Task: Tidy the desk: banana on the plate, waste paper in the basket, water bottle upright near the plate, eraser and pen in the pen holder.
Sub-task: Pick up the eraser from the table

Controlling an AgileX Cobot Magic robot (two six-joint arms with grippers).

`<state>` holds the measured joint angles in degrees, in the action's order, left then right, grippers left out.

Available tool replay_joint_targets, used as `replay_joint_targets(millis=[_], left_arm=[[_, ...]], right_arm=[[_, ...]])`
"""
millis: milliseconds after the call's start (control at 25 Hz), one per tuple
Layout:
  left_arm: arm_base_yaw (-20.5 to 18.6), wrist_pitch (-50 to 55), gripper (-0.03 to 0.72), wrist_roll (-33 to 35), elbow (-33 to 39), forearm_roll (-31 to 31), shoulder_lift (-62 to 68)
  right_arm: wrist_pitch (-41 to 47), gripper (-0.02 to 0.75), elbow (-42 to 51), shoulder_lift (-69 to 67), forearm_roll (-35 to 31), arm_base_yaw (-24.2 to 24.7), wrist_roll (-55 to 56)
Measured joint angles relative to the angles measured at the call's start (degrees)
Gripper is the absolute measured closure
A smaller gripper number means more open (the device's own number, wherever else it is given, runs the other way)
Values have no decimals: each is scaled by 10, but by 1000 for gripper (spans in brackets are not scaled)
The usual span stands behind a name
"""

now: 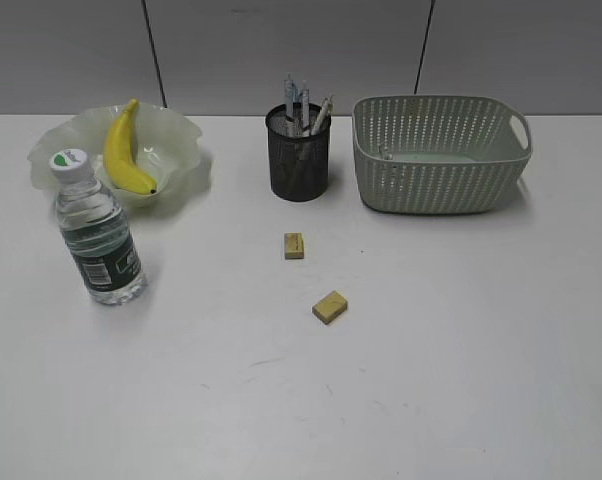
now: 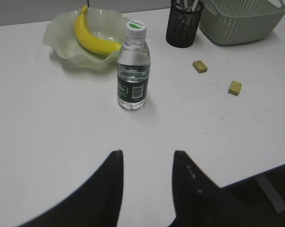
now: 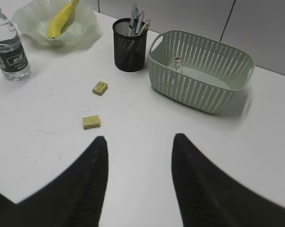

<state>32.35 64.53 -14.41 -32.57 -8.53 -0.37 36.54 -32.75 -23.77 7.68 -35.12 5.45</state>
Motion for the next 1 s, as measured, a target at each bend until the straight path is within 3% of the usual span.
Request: replay_joint_targets(millis=[360,800,1000], left_arm=[[0,-2,443,0,0,0,0],[1,-2,446,0,0,0,0],[1,-2,446,0,0,0,0]], right_arm=[[-69,377,-89,-260,0,0,-2],[-213,377,-145,-381,14,0,-2],[-238,377,-145,-392,35,0,-2]])
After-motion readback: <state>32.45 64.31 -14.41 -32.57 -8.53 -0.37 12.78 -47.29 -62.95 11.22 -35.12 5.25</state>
